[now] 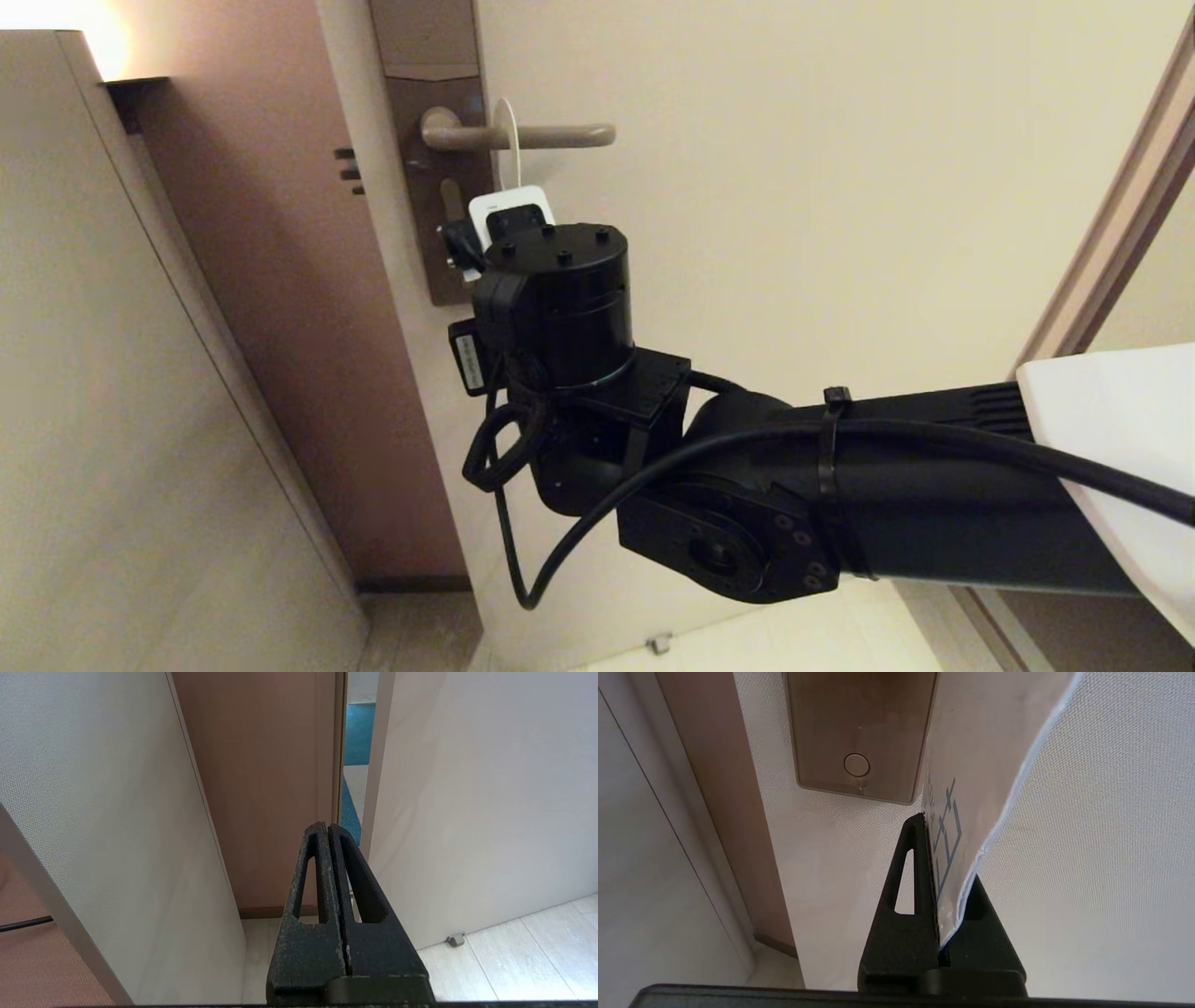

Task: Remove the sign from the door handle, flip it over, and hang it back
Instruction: Hang the sign back with the other side facing out

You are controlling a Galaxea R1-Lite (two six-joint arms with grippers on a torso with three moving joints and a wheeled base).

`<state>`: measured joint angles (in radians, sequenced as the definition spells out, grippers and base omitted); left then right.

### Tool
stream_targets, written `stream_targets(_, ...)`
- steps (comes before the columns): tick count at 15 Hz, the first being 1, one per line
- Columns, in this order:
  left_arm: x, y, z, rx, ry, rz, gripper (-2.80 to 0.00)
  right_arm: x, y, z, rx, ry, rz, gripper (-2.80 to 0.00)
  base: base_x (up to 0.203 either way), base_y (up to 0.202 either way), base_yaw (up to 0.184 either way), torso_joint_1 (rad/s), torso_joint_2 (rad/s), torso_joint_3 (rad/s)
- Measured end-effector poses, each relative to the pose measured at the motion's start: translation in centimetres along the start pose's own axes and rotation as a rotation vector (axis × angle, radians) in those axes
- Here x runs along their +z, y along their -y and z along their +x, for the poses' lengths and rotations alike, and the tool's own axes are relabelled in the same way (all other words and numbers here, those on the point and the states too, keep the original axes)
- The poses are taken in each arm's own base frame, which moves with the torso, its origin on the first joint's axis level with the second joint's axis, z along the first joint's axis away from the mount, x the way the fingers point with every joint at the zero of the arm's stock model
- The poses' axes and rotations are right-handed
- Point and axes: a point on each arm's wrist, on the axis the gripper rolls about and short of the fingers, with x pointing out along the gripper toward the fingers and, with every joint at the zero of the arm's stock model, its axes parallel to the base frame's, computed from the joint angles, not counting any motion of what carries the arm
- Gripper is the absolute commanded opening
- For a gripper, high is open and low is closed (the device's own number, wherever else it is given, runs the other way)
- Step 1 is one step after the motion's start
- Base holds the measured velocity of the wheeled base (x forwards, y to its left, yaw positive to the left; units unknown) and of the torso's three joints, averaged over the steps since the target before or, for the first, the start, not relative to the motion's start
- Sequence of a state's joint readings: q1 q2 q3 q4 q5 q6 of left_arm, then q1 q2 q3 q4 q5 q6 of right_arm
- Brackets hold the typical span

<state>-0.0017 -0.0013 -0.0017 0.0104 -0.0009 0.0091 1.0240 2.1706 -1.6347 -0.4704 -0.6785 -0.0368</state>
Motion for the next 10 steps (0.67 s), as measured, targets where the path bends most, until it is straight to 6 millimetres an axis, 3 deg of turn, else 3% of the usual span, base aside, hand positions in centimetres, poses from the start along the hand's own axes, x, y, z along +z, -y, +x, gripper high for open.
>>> stream_targets(2, 0.0, 0.0, 0.0, 0.0, 0.0, 0.0, -2.8, -0.06, -0.02, 0.01, 0.001, -0.002, -0.001, -2.8, 0.0, 0.0, 0.0, 0.0, 0.0, 0.0)
stream_targets(3, 0.0, 0.0, 0.0, 0.0, 0.0, 0.0, -2.8, -0.1, -0.05, 0.01, 0.002, -0.003, -0.002, 0.0, 0.0, 0.0, 0.0, 0.0, 0.0, 0.0)
stream_targets(10, 0.0, 0.0, 0.0, 0.0, 0.0, 0.0, -2.8, 0.16, 0.2, -0.26, 0.003, -0.004, -0.004, 0.0, 0.0, 0.0, 0.0, 0.0, 0.0, 0.0)
